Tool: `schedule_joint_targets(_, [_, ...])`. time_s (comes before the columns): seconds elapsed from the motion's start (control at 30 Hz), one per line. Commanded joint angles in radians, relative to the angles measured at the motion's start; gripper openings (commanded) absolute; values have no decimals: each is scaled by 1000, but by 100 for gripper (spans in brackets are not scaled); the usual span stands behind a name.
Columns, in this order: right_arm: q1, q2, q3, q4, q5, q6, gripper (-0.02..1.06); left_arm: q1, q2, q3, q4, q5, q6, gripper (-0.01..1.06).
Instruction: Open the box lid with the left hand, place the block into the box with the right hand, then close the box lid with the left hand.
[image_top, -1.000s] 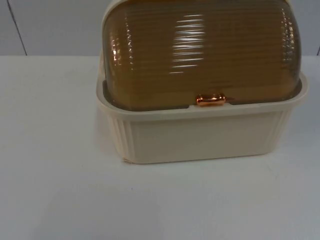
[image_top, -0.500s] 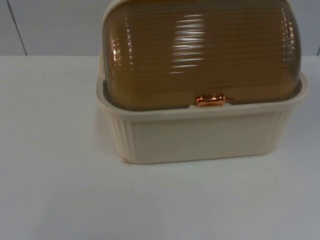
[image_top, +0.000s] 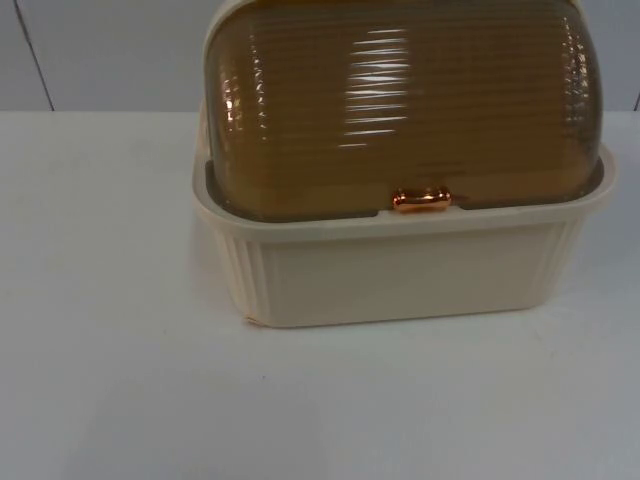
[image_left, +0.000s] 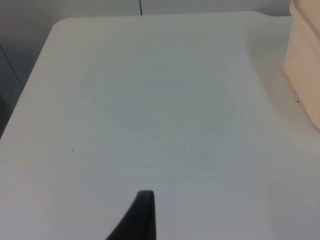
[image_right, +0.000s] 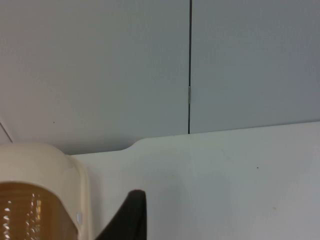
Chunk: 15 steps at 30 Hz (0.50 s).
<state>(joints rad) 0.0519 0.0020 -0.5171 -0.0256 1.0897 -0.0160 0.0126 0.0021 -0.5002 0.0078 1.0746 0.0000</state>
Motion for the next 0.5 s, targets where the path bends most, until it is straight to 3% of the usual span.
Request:
schedule_joint_targets(0.0, [3, -2, 0, 0, -12, -3, 103, 1, -2, 5, 8, 1, -5, 103])
schedule_joint_targets(0.47, [33, -2, 0, 0, -12, -3, 103, 1, -2, 5, 8, 1, -5, 103])
